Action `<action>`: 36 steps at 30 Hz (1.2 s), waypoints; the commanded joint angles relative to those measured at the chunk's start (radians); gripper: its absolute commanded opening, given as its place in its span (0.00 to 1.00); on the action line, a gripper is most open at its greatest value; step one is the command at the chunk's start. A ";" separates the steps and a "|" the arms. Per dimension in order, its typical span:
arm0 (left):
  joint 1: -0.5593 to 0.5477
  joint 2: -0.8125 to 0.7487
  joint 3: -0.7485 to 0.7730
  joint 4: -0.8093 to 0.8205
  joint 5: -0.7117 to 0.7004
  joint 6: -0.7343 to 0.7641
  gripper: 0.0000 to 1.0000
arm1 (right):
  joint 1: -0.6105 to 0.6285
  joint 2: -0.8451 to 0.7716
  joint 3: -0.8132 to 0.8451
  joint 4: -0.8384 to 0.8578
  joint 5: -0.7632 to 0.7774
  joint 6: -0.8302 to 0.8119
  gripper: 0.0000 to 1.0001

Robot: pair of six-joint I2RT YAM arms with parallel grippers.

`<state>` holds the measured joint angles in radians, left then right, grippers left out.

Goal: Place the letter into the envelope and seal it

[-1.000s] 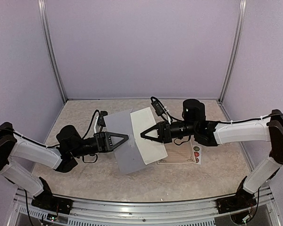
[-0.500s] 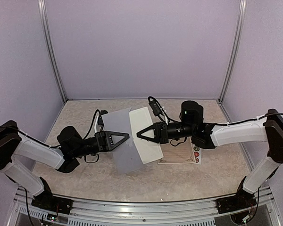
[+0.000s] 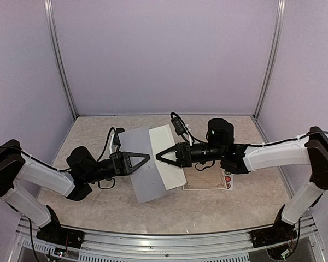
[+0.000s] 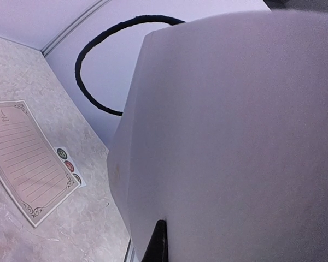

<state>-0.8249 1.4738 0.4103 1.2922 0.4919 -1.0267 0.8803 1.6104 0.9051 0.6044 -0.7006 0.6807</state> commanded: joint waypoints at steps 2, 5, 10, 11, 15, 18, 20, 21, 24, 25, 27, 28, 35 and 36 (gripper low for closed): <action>-0.014 -0.027 -0.003 0.026 0.018 0.019 0.00 | -0.006 -0.070 -0.001 -0.135 0.077 -0.061 0.30; -0.014 -0.035 -0.004 0.021 0.020 0.021 0.00 | -0.020 -0.098 -0.023 -0.159 0.068 -0.062 0.34; -0.014 -0.042 -0.005 0.019 0.018 0.025 0.00 | -0.027 -0.126 -0.052 -0.173 0.054 -0.060 0.13; -0.014 -0.041 -0.005 0.018 0.019 0.026 0.00 | -0.026 -0.130 -0.055 -0.171 0.053 -0.057 0.06; -0.014 -0.040 0.001 0.017 0.020 0.026 0.05 | -0.026 -0.129 -0.077 -0.095 0.025 -0.023 0.00; -0.017 -0.027 0.011 0.019 0.031 0.026 0.12 | -0.017 -0.101 -0.075 -0.043 0.014 0.007 0.00; -0.018 -0.021 0.015 0.019 0.030 0.027 0.14 | -0.006 -0.084 -0.063 -0.035 0.024 0.011 0.00; -0.019 -0.020 0.016 0.018 0.029 0.028 0.14 | -0.002 -0.076 -0.060 -0.022 0.023 0.019 0.00; -0.020 -0.018 0.018 0.016 0.026 0.030 0.14 | 0.011 -0.053 -0.048 0.008 0.023 0.033 0.00; -0.021 -0.018 0.019 0.016 0.026 0.031 0.14 | 0.016 -0.043 -0.040 0.008 0.025 0.034 0.00; -0.023 -0.016 0.022 0.018 0.028 0.032 0.14 | 0.024 -0.024 -0.024 0.009 0.022 0.032 0.00; -0.023 -0.015 0.023 0.018 0.028 0.031 0.14 | 0.028 -0.015 -0.021 0.018 0.019 0.035 0.00; -0.025 -0.005 0.027 0.024 0.029 0.030 0.13 | 0.052 0.022 0.017 0.047 -0.004 0.045 0.00; -0.025 -0.004 0.025 0.025 0.026 0.032 0.13 | 0.053 0.025 0.020 0.046 -0.005 0.046 0.00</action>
<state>-0.8368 1.4620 0.4088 1.2823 0.5003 -1.0130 0.9089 1.6089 0.8841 0.6182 -0.6910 0.7166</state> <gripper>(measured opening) 0.136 0.004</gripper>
